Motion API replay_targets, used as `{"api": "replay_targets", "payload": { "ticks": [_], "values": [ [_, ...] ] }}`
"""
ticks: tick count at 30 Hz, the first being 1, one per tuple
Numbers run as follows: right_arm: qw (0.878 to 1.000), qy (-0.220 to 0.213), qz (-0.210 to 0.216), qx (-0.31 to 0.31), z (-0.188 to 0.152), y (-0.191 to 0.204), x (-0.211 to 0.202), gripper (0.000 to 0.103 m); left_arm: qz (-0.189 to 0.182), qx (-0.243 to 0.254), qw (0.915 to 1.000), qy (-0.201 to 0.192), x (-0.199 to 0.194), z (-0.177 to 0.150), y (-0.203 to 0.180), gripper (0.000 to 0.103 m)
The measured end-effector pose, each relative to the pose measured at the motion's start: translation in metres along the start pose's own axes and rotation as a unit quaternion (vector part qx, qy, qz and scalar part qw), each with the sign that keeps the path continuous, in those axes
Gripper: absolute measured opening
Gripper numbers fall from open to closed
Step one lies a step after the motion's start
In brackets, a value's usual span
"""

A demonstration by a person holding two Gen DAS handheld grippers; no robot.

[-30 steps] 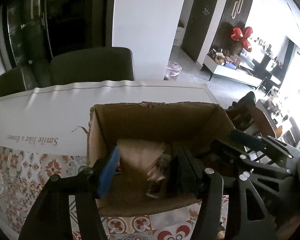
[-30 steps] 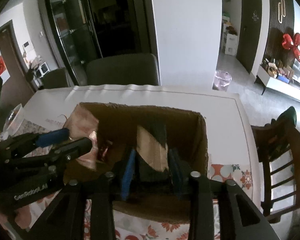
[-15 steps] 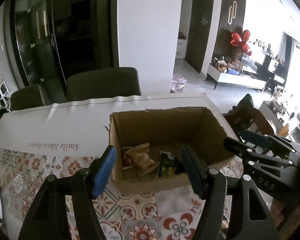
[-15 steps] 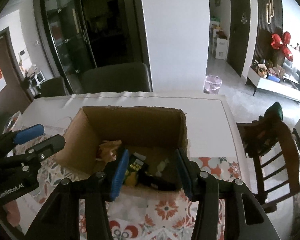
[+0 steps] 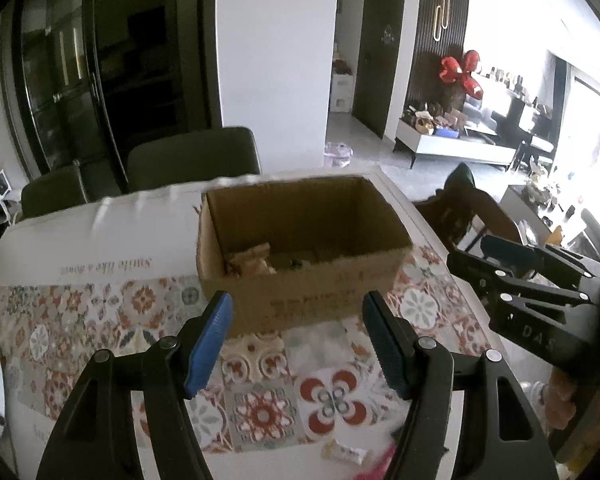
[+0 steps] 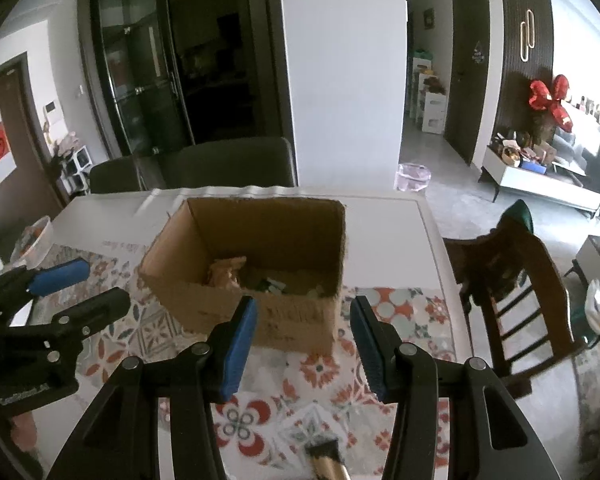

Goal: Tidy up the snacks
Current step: 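Withdraw both grippers from the box toward the remaining snacks, then grasp the white wrapped candy with the left gripper while the right gripper grasps another black-and-gold bar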

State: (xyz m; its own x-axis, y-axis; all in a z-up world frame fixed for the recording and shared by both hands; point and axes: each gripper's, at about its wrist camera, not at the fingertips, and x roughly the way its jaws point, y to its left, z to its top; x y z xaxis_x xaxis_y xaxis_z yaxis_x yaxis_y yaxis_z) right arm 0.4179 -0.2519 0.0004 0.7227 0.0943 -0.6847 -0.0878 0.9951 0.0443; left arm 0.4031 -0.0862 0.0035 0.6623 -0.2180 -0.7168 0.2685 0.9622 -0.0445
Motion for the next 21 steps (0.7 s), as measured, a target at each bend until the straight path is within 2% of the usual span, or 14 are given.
{"api": "replay_targets", "payload": {
  "ticks": [9,14,21],
  "values": [
    [0.999,0.051,-0.002,0.006,-0.035,-0.015,-0.004,0.049,-0.005,-0.024,0.9978,0.061,0.0,-0.035,-0.015,0.067],
    [0.996,0.087,0.001,0.007,-0.058,-0.022,0.002,0.049,0.009,-0.041,0.9947,0.094,0.008,-0.054,-0.022,0.066],
    [0.988,0.156,0.016,0.013,-0.085,-0.032,0.023,0.049,-0.002,-0.082,0.9835,0.161,0.032,-0.08,-0.026,0.066]
  ]
}}
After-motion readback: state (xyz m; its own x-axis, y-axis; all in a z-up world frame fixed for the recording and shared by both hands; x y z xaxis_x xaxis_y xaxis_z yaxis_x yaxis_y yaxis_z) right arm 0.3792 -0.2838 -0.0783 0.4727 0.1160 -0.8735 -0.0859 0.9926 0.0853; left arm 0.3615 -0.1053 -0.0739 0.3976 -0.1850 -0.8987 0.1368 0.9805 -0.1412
